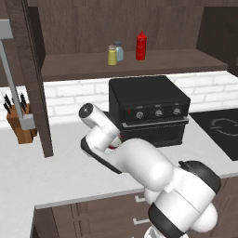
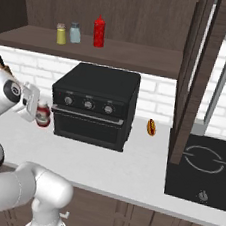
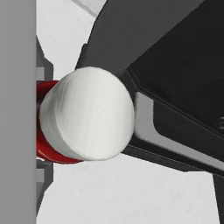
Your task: Put the shaker and condiment bottle from the counter next to their counterparts in the cabinet.
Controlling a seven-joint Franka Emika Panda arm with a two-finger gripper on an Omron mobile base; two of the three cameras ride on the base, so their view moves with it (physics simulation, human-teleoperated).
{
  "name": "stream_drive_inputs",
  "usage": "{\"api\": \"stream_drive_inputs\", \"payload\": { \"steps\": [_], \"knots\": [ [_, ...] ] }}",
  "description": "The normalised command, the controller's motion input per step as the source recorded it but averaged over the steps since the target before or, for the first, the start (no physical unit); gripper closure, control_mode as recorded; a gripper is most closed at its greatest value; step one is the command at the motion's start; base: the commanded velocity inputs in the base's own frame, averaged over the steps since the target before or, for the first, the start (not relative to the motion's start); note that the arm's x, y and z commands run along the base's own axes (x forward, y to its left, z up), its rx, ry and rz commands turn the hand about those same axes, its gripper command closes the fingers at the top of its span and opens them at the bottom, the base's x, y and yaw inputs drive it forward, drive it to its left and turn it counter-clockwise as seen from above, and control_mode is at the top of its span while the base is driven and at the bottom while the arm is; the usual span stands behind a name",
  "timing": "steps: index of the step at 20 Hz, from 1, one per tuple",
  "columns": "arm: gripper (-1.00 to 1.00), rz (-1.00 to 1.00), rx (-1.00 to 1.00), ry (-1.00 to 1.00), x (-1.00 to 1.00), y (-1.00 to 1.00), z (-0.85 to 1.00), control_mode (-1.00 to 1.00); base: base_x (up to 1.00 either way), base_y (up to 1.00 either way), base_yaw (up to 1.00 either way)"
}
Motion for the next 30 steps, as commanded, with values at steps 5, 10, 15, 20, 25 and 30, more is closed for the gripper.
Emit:
{"api": "stream_drive_inputs", "payload": {
  "steps": [5,10,15,20,25,30],
  "knots": [
    [1.0,0.22,0.06,-0.01,-0.12,-0.2,0.26,-1.0,0.0,0.0,0.0],
    [1.0,0.23,0.06,0.0,-0.12,-0.13,0.28,-1.0,0.0,0.0,0.0],
    [1.0,0.19,0.05,0.0,-0.04,-0.04,0.37,-1.0,0.0,0.0,0.0],
    [1.0,0.15,0.0,0.0,-0.04,0.0,0.29,-1.0,0.0,0.0,0.0],
    [1.0,0.16,0.0,-0.02,-0.38,0.06,0.19,-1.0,0.0,0.0,0.0],
    [1.0,0.18,0.0,-0.16,-0.78,0.15,0.42,-1.0,0.0,0.0,0.0]
  ]
}}
